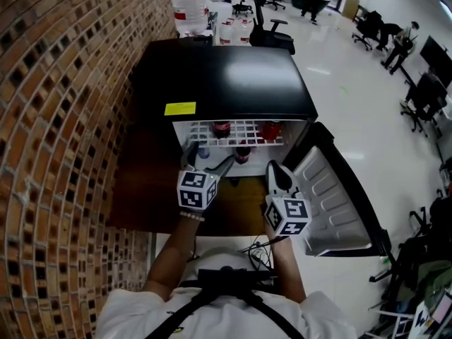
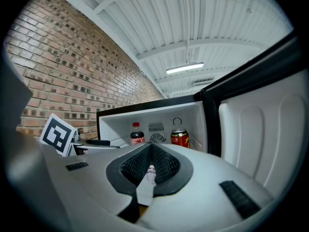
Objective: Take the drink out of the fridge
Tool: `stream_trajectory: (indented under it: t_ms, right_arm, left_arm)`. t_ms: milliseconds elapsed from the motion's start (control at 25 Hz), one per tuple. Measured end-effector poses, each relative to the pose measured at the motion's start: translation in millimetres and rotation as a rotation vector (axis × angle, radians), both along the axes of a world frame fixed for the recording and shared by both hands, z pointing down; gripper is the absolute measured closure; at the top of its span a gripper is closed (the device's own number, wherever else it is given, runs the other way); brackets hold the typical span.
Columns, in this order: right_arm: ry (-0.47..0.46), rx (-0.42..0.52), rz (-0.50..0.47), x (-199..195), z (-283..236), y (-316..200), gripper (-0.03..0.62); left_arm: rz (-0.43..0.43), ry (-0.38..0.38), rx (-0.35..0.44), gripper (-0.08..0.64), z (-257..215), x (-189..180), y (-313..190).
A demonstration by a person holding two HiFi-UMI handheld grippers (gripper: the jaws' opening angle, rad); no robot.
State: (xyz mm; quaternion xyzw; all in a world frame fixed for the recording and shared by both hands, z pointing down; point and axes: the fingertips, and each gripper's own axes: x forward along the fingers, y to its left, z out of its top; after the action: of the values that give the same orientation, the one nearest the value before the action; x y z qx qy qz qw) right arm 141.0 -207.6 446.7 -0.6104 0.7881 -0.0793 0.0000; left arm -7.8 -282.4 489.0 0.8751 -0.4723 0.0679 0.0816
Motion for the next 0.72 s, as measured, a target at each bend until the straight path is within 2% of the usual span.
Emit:
stream_trajectory:
  t_ms: [280,720]
  right_arm:
    - [-0.001,0.001,0.025,10.7,-1.6,-2.7,0.578]
    - [-0.014,0.009,0.063,27.4,-3.5,-2.2,0.578]
  left_arm:
    - [0.001,-0.021,0.01,0.064,-3.6,15.1,-35.8]
    - [-0.043,-0.075,-0.016,0.064,12.6,18.6,-93.2]
